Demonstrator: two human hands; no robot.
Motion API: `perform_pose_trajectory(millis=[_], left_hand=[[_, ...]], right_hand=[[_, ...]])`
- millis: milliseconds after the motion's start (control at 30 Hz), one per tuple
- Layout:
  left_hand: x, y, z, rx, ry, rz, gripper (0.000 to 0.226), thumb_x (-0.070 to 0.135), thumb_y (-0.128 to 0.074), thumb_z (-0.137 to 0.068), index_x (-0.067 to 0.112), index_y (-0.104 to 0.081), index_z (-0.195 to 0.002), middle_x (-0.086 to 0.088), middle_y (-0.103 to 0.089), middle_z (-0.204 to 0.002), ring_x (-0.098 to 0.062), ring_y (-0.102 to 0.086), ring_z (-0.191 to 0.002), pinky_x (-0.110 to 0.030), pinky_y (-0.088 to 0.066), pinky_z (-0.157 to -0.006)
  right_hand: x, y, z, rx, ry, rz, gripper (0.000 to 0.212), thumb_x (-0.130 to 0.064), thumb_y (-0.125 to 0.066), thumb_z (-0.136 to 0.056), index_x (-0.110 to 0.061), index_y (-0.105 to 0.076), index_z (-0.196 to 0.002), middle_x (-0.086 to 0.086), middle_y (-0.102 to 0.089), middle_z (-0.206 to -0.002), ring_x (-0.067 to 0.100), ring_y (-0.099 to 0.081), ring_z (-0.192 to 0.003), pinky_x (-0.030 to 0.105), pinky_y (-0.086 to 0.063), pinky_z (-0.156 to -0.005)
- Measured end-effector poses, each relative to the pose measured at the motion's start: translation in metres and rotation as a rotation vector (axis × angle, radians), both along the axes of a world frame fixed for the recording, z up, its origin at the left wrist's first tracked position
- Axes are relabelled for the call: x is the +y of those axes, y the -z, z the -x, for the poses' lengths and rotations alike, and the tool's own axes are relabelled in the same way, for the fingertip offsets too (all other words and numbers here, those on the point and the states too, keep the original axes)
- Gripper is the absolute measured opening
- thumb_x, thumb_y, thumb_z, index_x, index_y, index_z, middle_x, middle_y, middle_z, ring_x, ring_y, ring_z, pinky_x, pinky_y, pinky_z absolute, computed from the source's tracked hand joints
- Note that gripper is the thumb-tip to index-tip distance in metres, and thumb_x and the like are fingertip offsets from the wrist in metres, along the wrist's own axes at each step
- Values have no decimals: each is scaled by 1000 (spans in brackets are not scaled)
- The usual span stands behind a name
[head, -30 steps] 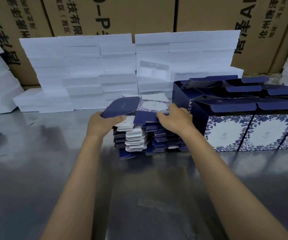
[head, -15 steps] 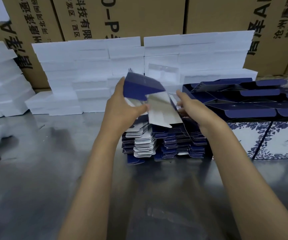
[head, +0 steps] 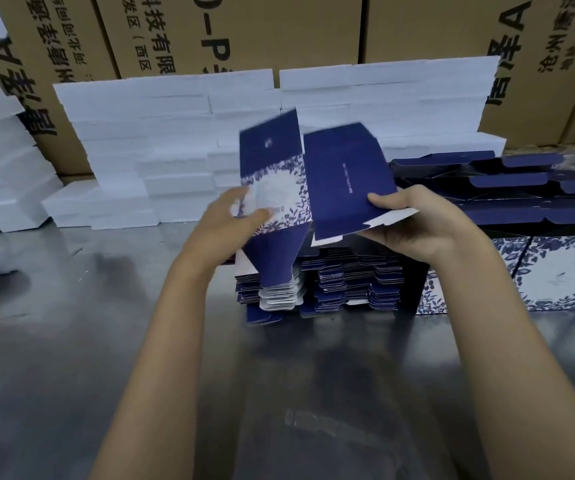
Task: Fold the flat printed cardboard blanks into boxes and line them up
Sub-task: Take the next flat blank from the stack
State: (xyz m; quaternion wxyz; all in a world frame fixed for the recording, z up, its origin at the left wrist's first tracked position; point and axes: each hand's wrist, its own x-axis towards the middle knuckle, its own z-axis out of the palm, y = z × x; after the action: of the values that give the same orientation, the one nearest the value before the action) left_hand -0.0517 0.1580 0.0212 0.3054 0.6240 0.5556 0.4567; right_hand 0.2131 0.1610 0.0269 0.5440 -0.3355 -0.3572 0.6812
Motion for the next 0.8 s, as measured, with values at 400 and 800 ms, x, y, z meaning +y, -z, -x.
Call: perform_pose_trajectory(millis=[400, 800], left_hand=[[15, 19, 32, -541, 96, 102, 23, 11, -66, -93, 19, -69, -115, -1, -77, -107, -16, -74, -87, -29, -59, -64], [9, 17, 23, -399, 25, -32, 19, 40, -55, -101, 28, -69, -107, 8, -78, -96, -12, -76, -84, -21, -56, -56]], right_hand=[[0, -2, -2, -425, -25, -196, 27, -9, -55, -102, -14, -68, -126, 1, -76, -117, 19, -74, -106, 29, -61, -80], [-10, -13, 8, -502, 91, -185, 25, -24, -54, -105, -12, -71, -119, 3, -77, -114, 19, -74, -105, 35, -60, -89]])
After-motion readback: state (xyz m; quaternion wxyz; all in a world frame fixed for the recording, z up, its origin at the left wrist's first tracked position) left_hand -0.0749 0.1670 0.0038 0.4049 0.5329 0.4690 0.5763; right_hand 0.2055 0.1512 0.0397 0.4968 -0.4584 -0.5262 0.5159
